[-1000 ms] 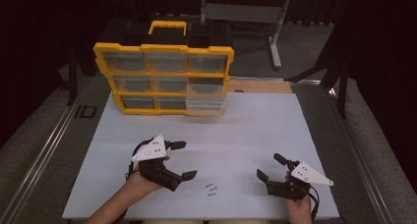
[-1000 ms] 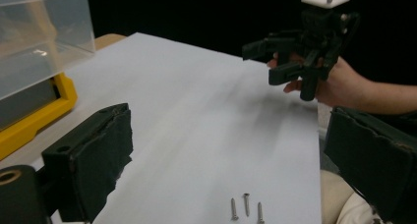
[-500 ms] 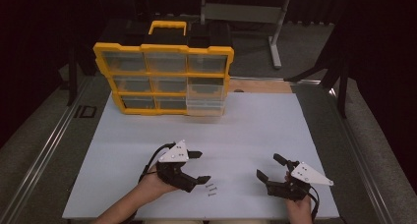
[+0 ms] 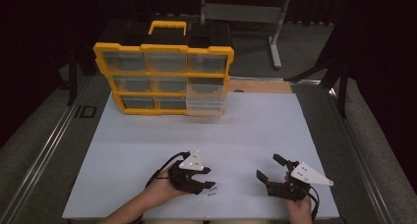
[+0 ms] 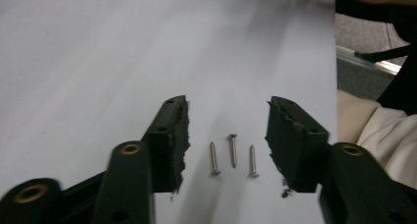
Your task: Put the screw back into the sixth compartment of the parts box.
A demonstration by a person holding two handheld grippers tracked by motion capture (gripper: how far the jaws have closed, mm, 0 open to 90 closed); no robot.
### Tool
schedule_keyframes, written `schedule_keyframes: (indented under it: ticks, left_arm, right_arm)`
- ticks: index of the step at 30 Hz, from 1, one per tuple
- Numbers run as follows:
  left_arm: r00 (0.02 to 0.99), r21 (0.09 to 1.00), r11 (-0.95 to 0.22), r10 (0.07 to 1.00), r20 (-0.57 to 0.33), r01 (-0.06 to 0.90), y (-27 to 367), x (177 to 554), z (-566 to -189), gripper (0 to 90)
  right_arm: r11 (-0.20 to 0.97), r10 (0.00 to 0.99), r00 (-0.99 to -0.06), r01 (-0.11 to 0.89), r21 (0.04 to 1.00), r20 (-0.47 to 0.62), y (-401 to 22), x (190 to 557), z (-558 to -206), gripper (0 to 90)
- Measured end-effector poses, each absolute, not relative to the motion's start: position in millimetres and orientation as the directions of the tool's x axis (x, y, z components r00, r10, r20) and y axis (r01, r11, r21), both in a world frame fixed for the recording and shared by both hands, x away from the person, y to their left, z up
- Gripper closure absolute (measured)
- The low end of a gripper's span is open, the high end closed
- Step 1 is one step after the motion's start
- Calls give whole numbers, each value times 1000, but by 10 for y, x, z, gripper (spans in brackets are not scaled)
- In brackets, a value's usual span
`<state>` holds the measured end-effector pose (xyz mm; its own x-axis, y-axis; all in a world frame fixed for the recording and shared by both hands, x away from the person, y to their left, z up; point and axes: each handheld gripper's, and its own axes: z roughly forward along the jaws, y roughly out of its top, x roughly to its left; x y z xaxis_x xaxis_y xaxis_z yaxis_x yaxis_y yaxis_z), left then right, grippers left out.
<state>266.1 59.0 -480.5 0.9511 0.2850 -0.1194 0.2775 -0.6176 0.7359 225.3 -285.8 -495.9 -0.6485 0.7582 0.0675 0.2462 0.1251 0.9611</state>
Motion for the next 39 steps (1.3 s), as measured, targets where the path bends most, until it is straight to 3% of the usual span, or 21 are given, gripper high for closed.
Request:
schedule_keyframes:
  ticks: [7, 30, 39]
  left_arm:
    - [945, 699, -649, 301, -125, 299, 531, 2669, -4908, 645]
    - [941, 637, -711, 332, -71, 298, 417, 2654, -5130, 873]
    - [948, 644, -712, 310, -71, 281, 439, 2630, -5121, 885]
  right_arm:
    - [125, 757, -649, 248, 961, 69, -2857, 2253, -4961, 126]
    - [124, 756, -650, 249, 960, 71, -2862, 2252, -4963, 126]
    - [123, 757, -649, 253, 960, 74, -2865, 2254, -4965, 126]
